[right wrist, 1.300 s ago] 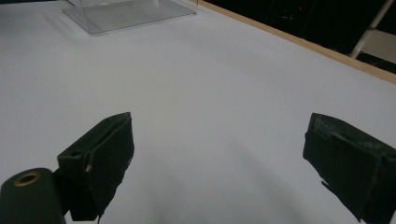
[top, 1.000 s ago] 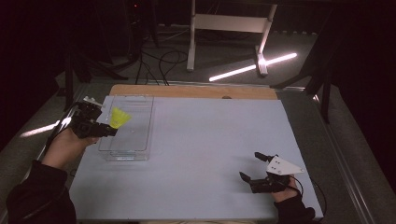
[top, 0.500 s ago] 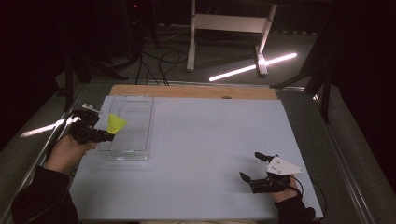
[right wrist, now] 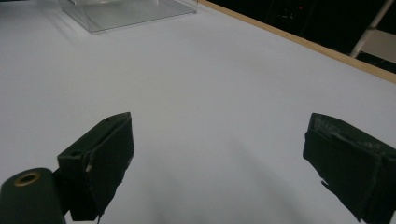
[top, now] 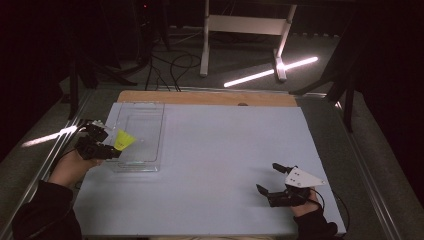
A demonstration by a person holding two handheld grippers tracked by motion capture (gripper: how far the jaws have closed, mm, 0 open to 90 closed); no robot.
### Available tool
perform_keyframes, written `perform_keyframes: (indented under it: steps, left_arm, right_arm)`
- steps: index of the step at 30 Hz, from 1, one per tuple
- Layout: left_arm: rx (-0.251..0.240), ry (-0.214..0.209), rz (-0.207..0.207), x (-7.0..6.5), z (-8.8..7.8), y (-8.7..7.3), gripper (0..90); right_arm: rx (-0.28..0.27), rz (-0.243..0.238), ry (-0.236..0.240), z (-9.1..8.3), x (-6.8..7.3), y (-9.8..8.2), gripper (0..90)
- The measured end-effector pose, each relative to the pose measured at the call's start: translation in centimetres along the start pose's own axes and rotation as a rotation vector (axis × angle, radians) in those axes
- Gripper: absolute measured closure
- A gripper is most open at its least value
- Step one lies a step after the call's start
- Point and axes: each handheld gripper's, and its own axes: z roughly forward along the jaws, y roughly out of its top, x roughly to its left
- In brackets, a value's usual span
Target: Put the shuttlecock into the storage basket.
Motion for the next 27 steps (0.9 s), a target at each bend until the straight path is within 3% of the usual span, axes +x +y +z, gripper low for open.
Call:
perform_keyframes:
  steps: [5, 16, 22, 27]
  left_arm:
    - [0.033, 0.0, 0.033, -0.1, 0.4, 0.2, 65.5]
    - [0.148, 0.05, 0.084, -0.7, 1.1, 1.6, 65.4]
    - [0.193, 0.034, 0.105, -0.8, 1.2, 1.8, 65.3]
    - [0.199, 0.028, 0.096, -0.7, 1.3, 1.9, 65.3]
  right_arm:
    - [0.0, -0.001, 0.0, 0.0, 0.0, 0.0, 8.9]
    - [-0.001, -0.001, -0.001, 0.0, 0.0, 0.0, 8.9]
    - [0.001, 0.0, 0.001, 0.0, -0.1, 0.0, 8.9]
    - [-0.001, -0.002, -0.001, -0.1, 0.0, 0.0, 9.0]
